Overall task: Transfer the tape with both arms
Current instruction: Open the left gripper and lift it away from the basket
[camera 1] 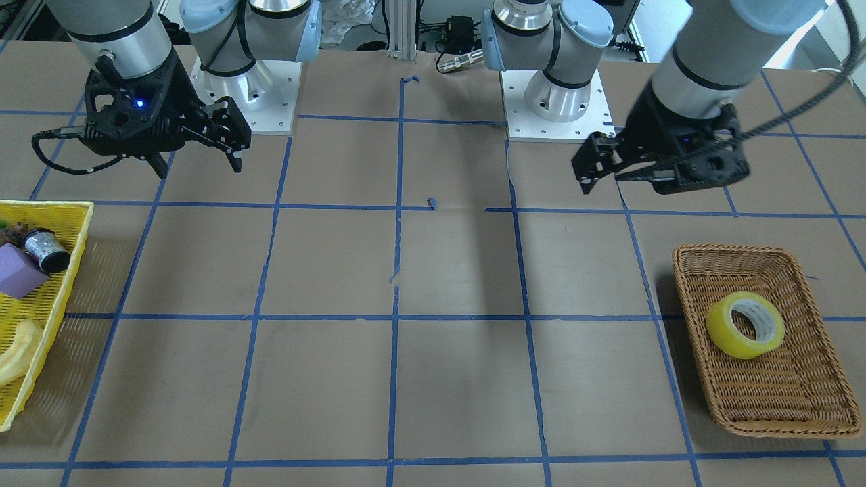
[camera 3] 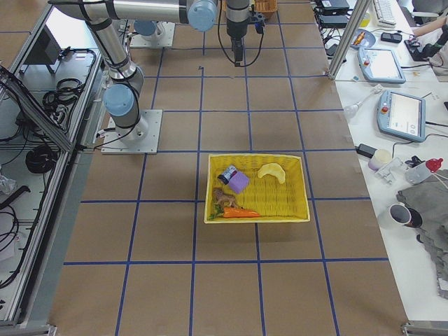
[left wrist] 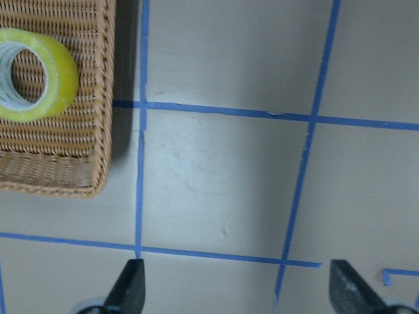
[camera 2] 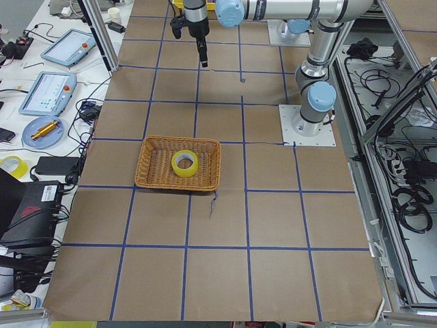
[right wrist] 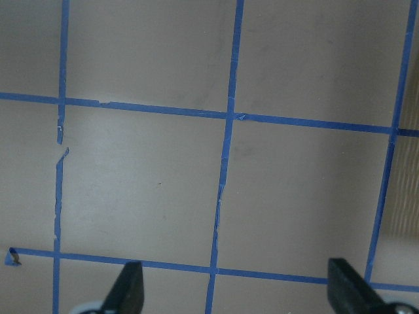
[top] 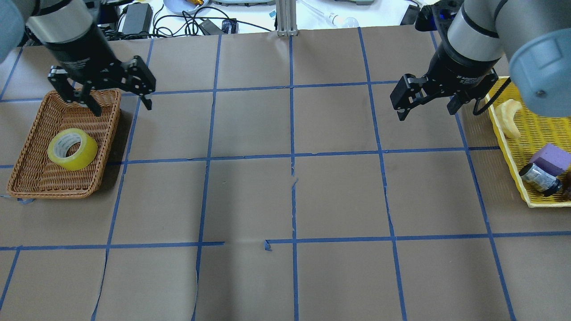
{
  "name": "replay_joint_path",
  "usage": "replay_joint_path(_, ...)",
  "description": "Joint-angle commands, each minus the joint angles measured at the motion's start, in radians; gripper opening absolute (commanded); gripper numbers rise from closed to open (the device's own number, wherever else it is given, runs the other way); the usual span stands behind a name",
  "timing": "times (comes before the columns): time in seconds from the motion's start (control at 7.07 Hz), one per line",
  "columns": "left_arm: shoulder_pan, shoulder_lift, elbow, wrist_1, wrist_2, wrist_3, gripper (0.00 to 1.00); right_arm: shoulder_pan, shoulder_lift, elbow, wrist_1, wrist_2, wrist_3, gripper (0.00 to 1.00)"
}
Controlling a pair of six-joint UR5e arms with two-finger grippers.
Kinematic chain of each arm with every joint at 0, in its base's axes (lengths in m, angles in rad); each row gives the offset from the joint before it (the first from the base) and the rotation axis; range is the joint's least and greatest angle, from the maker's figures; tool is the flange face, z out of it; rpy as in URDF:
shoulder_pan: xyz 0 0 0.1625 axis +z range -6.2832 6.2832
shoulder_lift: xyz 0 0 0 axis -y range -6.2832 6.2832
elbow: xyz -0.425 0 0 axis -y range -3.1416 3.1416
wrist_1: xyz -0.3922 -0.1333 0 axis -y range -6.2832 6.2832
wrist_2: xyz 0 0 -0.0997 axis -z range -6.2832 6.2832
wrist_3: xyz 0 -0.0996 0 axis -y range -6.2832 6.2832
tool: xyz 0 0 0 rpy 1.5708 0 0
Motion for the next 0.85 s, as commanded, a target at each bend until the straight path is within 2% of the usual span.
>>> replay_joint_path(0.0,-0.151,0.009,0.000,0.069,-0.009,-0.056,1.00,0.002,0.007,0.011,0.001,-0.010,-0.004,1.00)
replay_joint_path(0.14,-0.153,0.017,0.006,0.079,-0.030,0.052,1.00,0.002,0.018,0.011,-0.002,-0.010,-0.004,1.00)
replay_joint_path(0.28,-0.144,0.029,0.008,0.081,-0.090,0.079,1.00,0.002,0.019,0.007,-0.003,-0.010,-0.002,1.00)
replay_joint_path(0.42,-0.130,0.042,0.013,0.077,-0.083,0.082,1.00,0.002,0.018,0.010,0.000,-0.024,0.001,1.00)
replay_joint_path(0.57,-0.086,0.046,0.034,0.058,-0.086,0.110,1.00,0.002,0.018,0.010,0.000,-0.076,0.005,1.00)
replay_joint_path(0.71,-0.043,0.051,0.040,0.050,-0.087,0.151,1.00,0.002,0.019,0.011,-0.002,-0.069,0.010,1.00)
